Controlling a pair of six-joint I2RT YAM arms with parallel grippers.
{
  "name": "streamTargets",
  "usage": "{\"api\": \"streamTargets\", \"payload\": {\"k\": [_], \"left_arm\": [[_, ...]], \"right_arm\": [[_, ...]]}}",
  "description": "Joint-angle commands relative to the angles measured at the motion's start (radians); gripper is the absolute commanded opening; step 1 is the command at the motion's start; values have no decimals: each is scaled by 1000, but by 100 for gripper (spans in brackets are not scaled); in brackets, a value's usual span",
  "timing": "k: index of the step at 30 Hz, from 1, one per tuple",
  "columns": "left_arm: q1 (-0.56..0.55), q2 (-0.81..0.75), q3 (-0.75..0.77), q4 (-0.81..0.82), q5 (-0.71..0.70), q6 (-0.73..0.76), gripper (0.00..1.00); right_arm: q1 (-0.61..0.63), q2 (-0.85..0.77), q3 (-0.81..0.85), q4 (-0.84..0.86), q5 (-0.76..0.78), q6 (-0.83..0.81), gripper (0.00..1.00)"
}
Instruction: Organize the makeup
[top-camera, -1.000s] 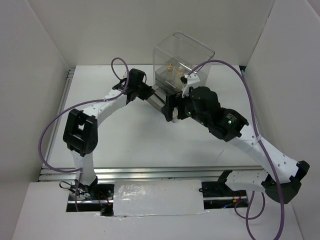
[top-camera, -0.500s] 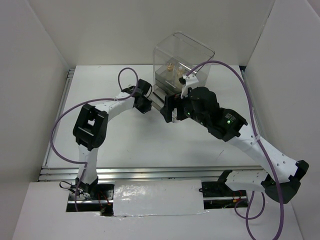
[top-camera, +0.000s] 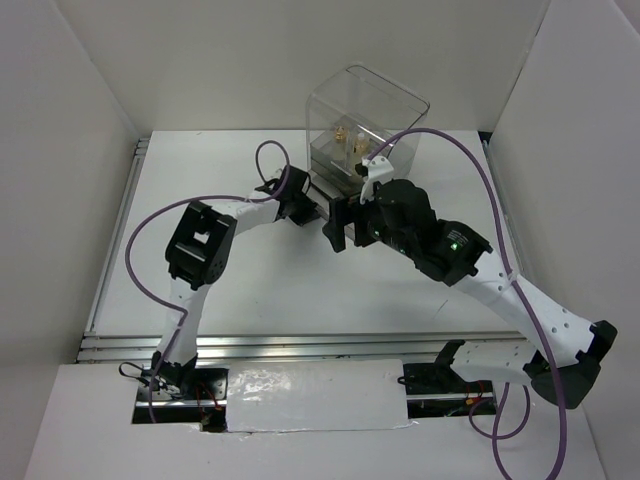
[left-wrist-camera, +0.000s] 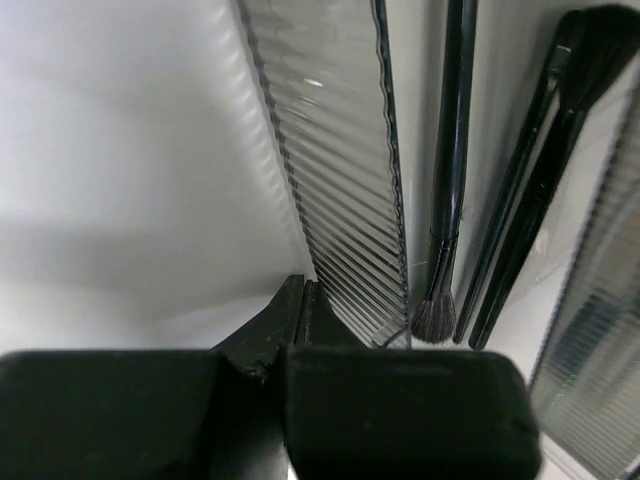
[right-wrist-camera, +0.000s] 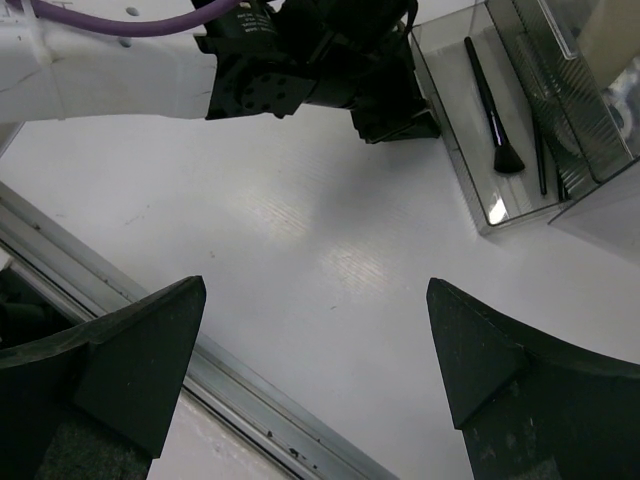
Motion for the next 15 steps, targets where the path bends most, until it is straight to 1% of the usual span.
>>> {"api": "streamTargets", "payload": {"k": [1,5,9,15], "left_arm": [[-3,31,51,135,34,23,0],[-3,59,92,158,61,22,0],[-3,100,143,146,65,25,0],[-3,172,223,162,94,17,4]], "right_arm": [[-4,-19,-11,12,-5,-16,100],[-4,-10,-14,17,-3,-22,100],[-2,1,-11,18,-2,-26,100],[-4,10,-21,26,6,-28,100]]}}
